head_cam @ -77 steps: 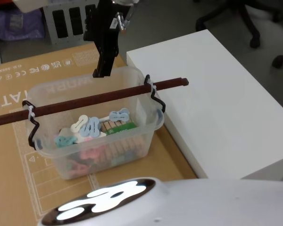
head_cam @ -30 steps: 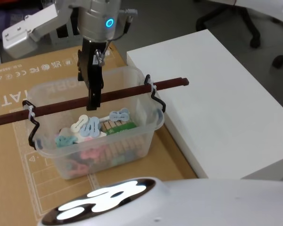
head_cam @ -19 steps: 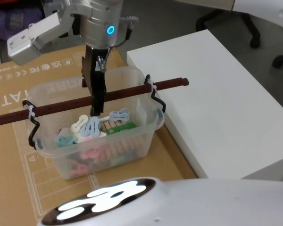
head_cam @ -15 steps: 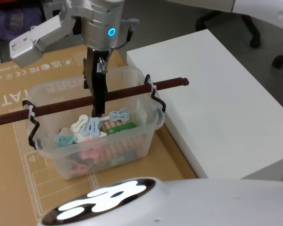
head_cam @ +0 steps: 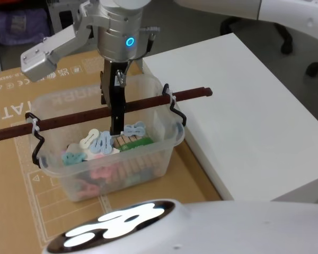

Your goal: Use one hand to grasp the basket and place it at the designated location.

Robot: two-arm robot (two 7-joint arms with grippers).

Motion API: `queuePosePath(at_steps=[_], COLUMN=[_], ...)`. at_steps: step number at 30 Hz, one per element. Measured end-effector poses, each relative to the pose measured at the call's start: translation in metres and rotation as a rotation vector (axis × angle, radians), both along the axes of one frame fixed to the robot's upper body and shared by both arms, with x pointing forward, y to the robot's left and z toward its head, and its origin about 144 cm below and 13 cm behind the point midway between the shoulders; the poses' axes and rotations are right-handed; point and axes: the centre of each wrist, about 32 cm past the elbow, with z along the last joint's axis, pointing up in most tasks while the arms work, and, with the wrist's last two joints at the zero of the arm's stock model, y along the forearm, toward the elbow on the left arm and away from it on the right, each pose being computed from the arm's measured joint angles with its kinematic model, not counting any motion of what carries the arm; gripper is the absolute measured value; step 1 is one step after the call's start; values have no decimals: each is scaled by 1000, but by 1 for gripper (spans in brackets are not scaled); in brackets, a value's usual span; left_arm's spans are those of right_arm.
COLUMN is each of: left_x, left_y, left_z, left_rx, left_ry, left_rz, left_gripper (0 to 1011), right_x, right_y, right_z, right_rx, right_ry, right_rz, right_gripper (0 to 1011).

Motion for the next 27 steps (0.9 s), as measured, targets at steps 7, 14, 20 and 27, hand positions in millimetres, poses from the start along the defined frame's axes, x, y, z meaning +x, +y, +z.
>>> queuePosePath(at_steps=[7, 14, 20, 27], left_x=[0, 0, 0, 0], left_y=[0, 0, 0, 0], left_z=[0, 0, 0, 0], left_rx=[0, 0, 0, 0], left_ry=[0, 0, 0, 0], left_rz=[0, 0, 0, 0], left_gripper=[0, 0, 0, 0], right_x=[5, 14, 20, 22], right_y=[-3, -4, -3, 2], right_z=[-5, -15, -23, -27], right_rx=[1, 4, 1, -7], right_ry=[10, 38, 59, 66], right_rz=[13, 32, 39, 48], right_gripper=[1001, 1001, 1001, 1001])
